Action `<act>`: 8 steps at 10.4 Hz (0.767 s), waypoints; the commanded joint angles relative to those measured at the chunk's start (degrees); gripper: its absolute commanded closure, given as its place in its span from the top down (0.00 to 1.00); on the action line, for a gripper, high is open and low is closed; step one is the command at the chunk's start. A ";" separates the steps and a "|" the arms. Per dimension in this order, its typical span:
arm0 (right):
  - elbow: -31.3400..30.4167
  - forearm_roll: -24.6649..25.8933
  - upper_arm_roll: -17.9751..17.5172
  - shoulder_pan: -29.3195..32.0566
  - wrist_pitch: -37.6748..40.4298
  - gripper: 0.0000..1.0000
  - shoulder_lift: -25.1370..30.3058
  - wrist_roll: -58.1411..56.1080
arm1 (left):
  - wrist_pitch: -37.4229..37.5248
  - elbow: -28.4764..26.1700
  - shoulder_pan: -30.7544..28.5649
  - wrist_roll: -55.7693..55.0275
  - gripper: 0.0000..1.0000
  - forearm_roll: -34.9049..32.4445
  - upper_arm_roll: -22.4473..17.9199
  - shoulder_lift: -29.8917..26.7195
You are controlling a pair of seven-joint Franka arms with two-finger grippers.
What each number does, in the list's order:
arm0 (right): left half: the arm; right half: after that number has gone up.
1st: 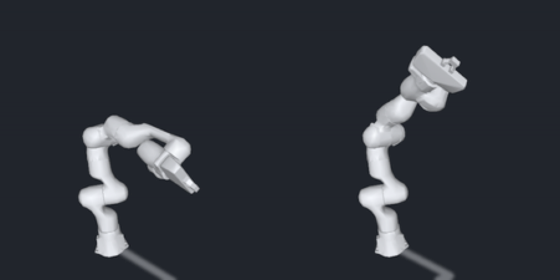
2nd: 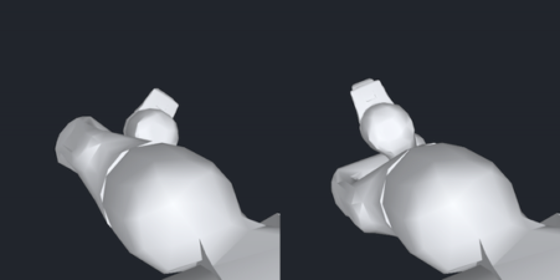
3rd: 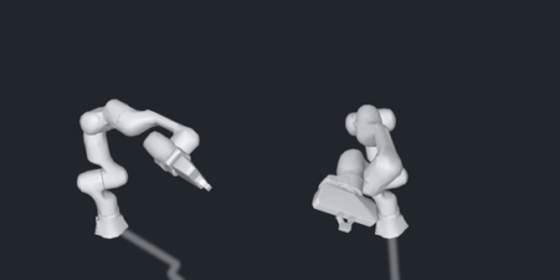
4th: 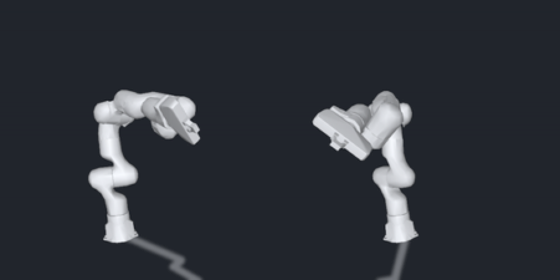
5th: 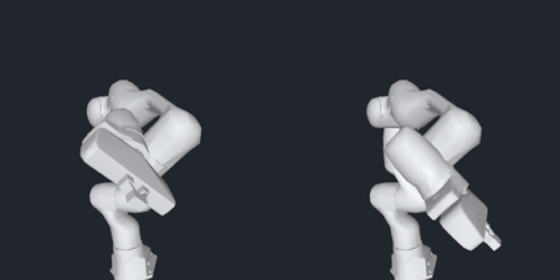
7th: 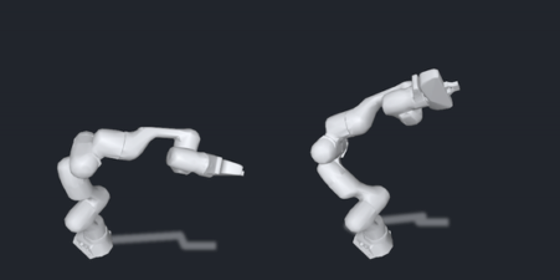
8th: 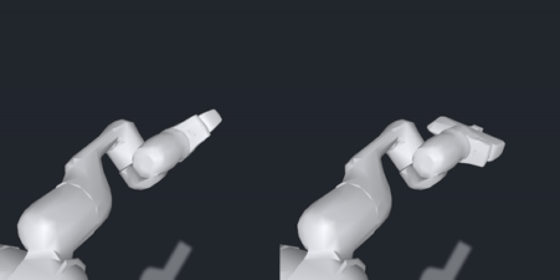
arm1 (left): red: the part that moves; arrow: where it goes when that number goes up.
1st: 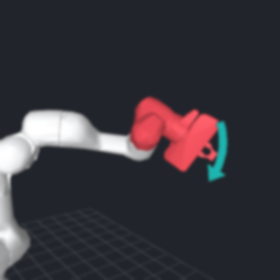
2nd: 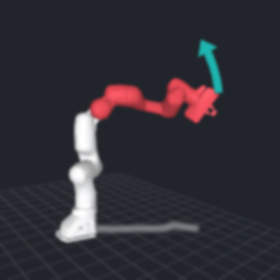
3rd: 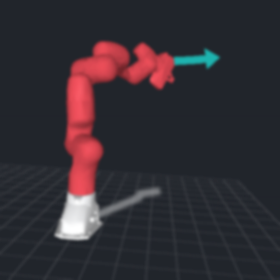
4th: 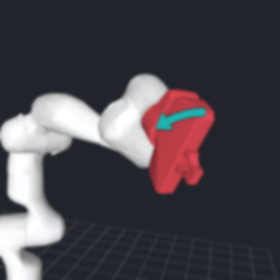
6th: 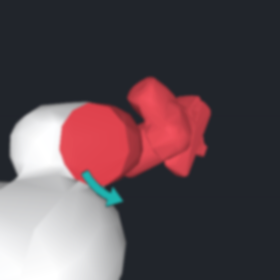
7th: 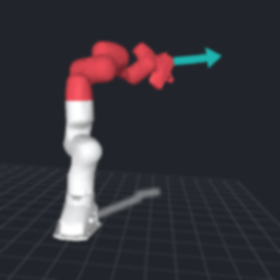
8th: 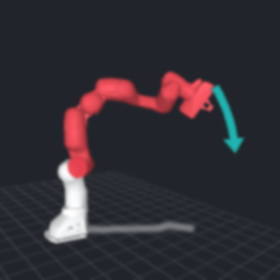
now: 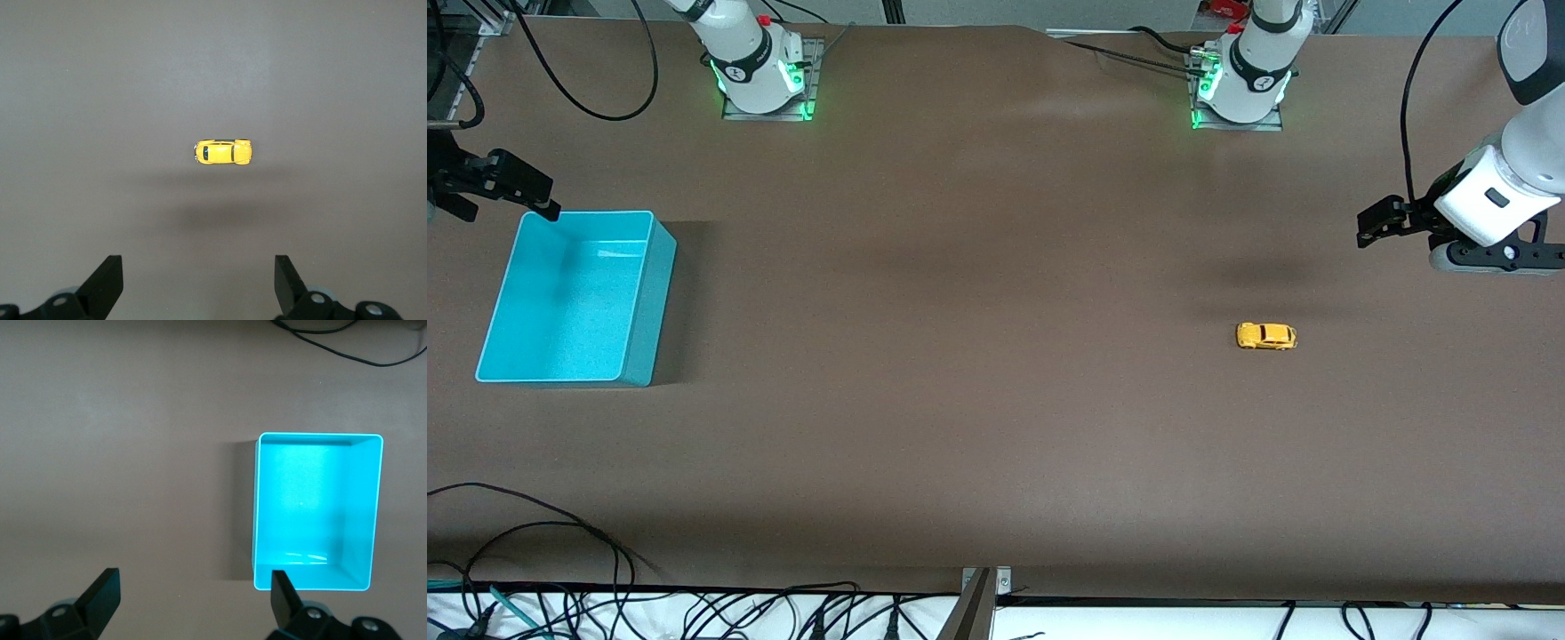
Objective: Wind up and store yellow beetle car
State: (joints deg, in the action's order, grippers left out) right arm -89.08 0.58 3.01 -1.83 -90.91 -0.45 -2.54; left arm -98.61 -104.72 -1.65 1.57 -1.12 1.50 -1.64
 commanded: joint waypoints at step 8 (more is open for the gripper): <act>1.01 0.30 -0.11 -0.02 0.12 1.00 -0.25 0.61 | 1.40 -0.31 -0.55 0.10 1.00 -0.20 0.35 -0.47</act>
State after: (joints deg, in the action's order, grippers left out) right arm -89.08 0.58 2.99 -1.83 -91.02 -0.45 -2.52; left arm -98.10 -104.74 -1.65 1.50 -1.12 1.50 -1.64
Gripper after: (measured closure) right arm 0.000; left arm 0.000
